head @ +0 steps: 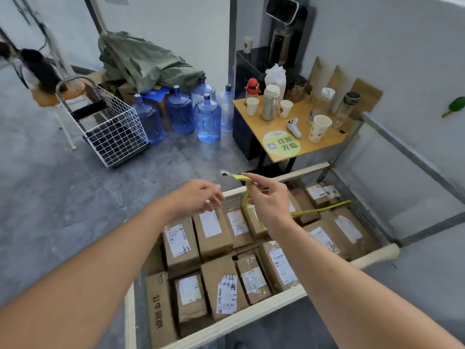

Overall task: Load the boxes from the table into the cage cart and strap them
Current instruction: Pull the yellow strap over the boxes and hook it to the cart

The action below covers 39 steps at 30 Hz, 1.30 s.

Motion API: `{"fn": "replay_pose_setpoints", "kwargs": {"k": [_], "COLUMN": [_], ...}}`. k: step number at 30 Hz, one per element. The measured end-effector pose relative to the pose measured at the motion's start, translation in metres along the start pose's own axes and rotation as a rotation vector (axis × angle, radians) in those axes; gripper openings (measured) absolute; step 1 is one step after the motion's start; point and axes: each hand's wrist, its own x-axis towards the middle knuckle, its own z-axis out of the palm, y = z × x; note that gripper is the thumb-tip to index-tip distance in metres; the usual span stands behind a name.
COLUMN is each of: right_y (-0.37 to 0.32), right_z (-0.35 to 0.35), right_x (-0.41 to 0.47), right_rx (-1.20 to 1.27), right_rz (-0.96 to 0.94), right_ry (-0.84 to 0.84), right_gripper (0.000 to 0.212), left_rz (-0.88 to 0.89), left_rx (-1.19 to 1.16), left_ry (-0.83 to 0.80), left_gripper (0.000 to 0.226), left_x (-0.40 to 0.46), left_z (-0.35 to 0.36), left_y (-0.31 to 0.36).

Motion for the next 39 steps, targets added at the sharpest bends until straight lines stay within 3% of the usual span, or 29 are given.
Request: {"fn": "replay_pose_setpoints", "kwargs": {"k": [2,6,10,14,22,30,34,39], "right_y": [0.015,0.029,0.033,0.042,0.062,0.079,0.087,0.088], "right_z": [0.008,0.017,0.022,0.029,0.043,0.092,0.141,0.206], "right_x": [-0.001,-0.006,-0.006,-0.007,-0.016,-0.043,-0.066,-0.104], "right_rx": [-0.092,-0.221,-0.240,-0.213,-0.283,-0.685,-0.608,-0.330], "right_rz": [-0.010,-0.024,-0.016,0.004,-0.013,-0.020,0.094,0.269], "right_ry": [-0.028,-0.104,-0.112,-0.118,-0.145,-0.211,-0.204,-0.055], "right_gripper": [0.030,0.029,0.026,0.026,0.026,0.027,0.028,0.030], "left_rz": [-0.063,-0.094,-0.107,-0.057,-0.061,-0.094,-0.111,-0.015], "left_rx": [-0.159,-0.220,-0.037,0.089,0.071,0.557,0.624,0.657], "left_ry": [0.022,-0.054,-0.078,0.062,0.012,-0.115,-0.190,-0.222], "left_gripper": [0.059,0.077,0.054,0.027,0.020,0.025,0.026,0.031], "left_x": [-0.010,-0.030,-0.038,-0.032,-0.034,-0.053,-0.063,-0.082], "left_z": [-0.004,-0.007,0.001,0.016,0.031,-0.010,-0.040,-0.077], "left_y": [0.003,0.006,0.003,-0.018,-0.049,-0.095,-0.138,-0.193]}}
